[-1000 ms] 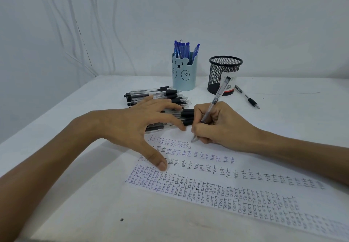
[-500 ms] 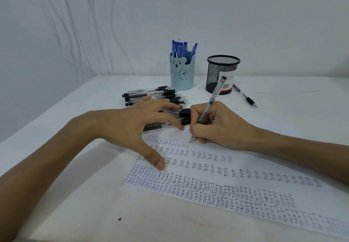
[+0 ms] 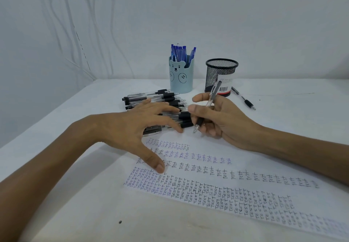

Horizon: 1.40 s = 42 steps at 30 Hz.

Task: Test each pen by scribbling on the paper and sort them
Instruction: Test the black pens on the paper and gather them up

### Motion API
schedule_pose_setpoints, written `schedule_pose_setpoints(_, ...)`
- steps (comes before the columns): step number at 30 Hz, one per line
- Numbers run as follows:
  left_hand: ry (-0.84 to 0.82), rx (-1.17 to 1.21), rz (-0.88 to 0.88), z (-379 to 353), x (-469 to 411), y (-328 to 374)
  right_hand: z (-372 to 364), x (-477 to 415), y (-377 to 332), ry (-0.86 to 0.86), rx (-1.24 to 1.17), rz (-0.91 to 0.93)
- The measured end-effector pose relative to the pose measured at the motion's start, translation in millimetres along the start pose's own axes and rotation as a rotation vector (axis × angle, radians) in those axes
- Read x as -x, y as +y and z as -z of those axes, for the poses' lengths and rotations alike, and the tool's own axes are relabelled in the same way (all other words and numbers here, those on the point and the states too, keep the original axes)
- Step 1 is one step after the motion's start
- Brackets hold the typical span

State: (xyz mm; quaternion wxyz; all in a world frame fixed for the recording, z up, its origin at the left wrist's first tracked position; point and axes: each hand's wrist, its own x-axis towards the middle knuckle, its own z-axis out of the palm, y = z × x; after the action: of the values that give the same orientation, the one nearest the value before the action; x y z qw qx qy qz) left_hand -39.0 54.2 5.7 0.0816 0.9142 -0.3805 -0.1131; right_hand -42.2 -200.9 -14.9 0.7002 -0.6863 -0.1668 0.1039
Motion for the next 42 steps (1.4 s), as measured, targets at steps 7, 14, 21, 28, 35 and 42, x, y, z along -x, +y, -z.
schedule_pose_setpoints(7, 0.006, 0.003, -0.015, -0.6, 0.2, -1.5, 4.9, -4.4, -3.7, 0.025, -0.211, -0.077)
schedule_pose_setpoints(14, 0.006, 0.004, -0.012, -1.3, 0.0, -2.9, 28.0, -18.6, -20.2, 0.091, -0.039, -0.011)
schedule_pose_setpoints(21, 0.016, 0.006, -0.014, -2.2, -0.1, -4.3, 84.3, -34.1, -49.4, -0.067, 0.863, -0.340)
schedule_pose_setpoints(28, 0.028, -0.004, -0.014, -4.0, -1.2, -7.8, 116.8, -47.6, -44.7, 0.168, 1.461, -0.208)
schedule_pose_setpoints(35, 0.022, -0.008, -0.015, -4.0, -2.0, -8.9, 149.0, -68.4, -28.0, 0.283, 1.584, -0.249)
schedule_pose_setpoints(42, 0.026, -0.016, -0.017, -4.8, -2.6, -11.1, 154.0, -77.4, -12.4, 0.341, 1.503, -0.248)
